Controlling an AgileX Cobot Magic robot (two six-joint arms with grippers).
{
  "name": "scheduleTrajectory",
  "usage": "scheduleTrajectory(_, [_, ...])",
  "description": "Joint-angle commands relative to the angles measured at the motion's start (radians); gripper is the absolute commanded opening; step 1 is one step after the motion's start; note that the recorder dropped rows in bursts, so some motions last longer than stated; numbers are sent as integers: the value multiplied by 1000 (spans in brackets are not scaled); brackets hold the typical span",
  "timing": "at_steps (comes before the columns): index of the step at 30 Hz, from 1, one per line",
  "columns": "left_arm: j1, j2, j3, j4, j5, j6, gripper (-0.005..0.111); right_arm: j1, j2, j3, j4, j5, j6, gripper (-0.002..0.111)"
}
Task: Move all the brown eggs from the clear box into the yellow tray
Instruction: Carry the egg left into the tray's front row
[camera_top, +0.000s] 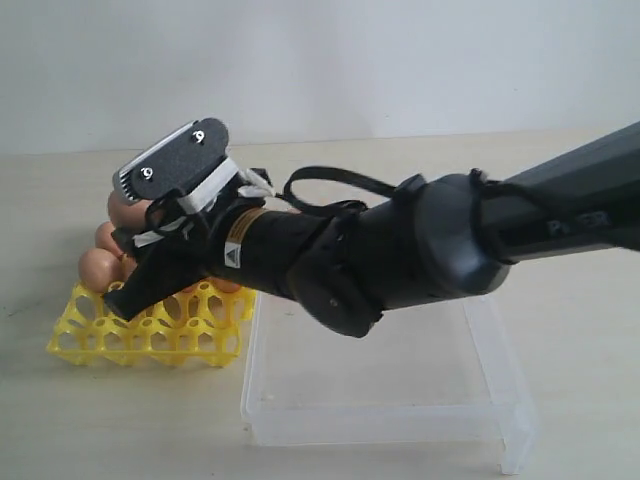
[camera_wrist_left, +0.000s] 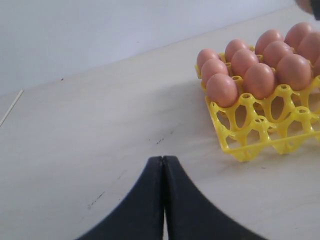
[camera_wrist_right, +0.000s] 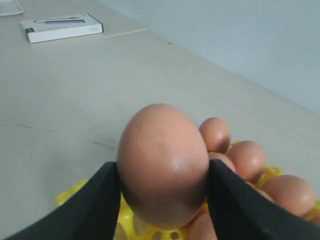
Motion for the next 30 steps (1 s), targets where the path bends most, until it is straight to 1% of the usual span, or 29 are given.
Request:
scheduleTrajectory(1, [-4,-6,-4,0,-8,-5,0,21,76,-63,-112,-45,182,0])
scheduleTrajectory(4, [-4,-6,-4,0,-8,-5,0,21,124,-113,-193,-60,321,0])
scheduleTrajectory(11, [-4,-6,-4,0,-8,-5,0,21,220,-227,-311,-70,515,0])
scheduleTrajectory(14, [-4,-6,-4,0,-8,-5,0,21,261,-281,-364,-50,550,0])
scheduleTrajectory(17, [-4,-6,-4,0,-8,-5,0,21,294,-321,-375,-41,603,0])
scheduleTrajectory(30, [-4,-6,-4,0,-8,-5,0,21,389,-406,-409,-29,721,0])
